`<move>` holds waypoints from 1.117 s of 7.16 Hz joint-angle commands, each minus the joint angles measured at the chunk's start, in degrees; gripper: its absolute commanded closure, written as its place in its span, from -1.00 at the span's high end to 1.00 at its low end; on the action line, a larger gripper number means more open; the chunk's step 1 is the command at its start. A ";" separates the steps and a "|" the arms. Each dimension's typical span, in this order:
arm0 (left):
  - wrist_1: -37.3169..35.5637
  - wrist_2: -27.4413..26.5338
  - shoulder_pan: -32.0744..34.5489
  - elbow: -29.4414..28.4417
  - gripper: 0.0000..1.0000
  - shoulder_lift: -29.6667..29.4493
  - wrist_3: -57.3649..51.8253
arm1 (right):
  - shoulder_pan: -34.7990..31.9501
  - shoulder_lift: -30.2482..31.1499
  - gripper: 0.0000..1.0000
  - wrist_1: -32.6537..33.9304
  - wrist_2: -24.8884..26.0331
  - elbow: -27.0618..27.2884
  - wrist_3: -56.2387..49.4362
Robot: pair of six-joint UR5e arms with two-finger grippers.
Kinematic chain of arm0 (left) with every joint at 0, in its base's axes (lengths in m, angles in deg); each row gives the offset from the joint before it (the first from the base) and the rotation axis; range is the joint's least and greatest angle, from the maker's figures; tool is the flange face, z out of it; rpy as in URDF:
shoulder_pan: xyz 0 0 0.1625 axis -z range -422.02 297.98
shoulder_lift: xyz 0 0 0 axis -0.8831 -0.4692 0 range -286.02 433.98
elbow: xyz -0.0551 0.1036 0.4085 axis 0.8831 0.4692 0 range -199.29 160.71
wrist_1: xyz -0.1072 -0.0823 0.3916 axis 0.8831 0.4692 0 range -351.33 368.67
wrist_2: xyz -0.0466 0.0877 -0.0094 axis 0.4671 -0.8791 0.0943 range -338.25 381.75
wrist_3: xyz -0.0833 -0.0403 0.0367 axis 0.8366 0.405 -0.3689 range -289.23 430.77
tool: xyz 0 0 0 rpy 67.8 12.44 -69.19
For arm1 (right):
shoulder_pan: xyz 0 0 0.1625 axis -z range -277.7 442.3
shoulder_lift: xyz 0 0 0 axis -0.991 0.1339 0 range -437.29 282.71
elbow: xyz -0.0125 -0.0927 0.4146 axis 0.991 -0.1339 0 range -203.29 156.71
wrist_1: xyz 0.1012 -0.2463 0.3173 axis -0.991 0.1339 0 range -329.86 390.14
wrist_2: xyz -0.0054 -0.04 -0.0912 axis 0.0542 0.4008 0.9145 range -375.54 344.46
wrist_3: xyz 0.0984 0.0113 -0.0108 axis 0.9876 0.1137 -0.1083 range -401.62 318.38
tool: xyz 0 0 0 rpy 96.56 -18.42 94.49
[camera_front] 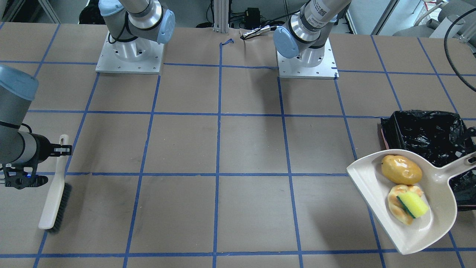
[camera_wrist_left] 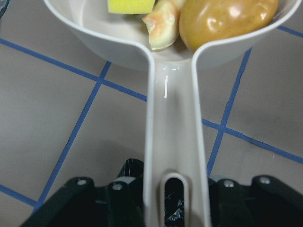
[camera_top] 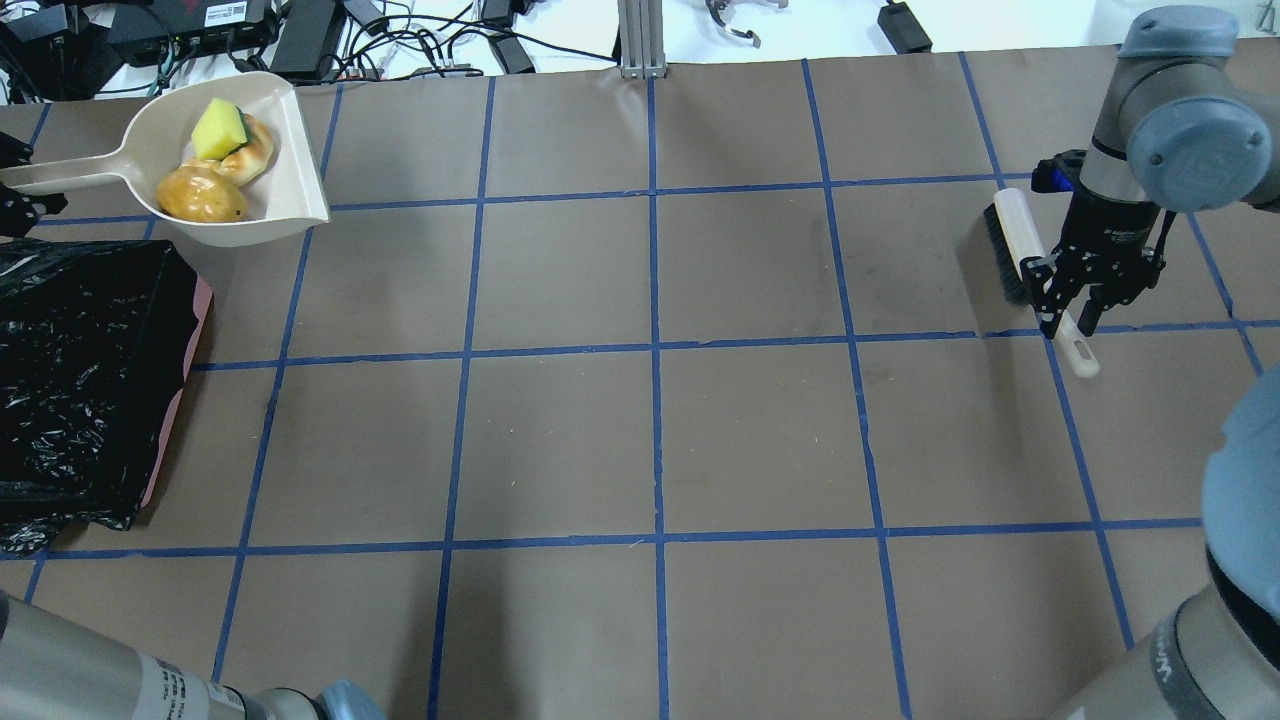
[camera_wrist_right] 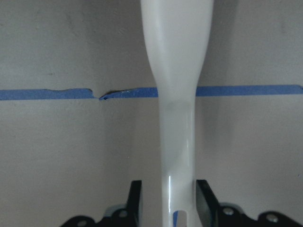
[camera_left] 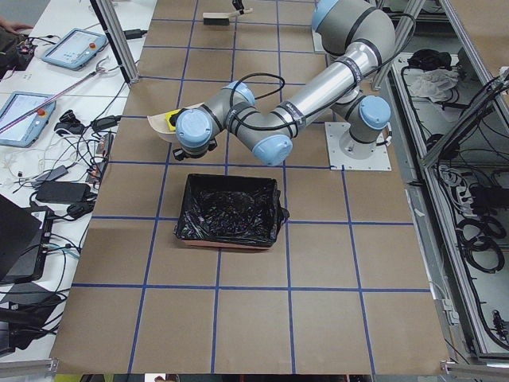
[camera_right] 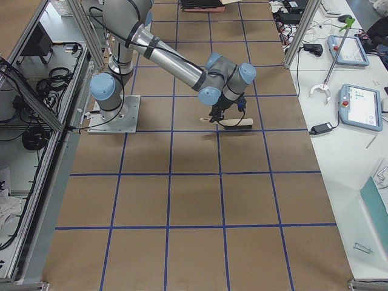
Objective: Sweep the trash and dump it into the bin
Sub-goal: 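Carry the loaded dustpan with the left gripper over the black trash bag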
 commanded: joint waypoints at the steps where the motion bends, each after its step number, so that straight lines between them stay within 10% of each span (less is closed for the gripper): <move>1: 1.51 -0.15 -4.94 -1.21 -1.00 -0.12 -4.44 | 0.00 0.00 0.00 0.00 0.02 -0.02 -0.06; 8: 6.32 -3.14 -16.90 -2.61 -1.00 -0.39 -19.75 | 0.00 0.00 0.23 0.26 -0.07 -0.02 0.03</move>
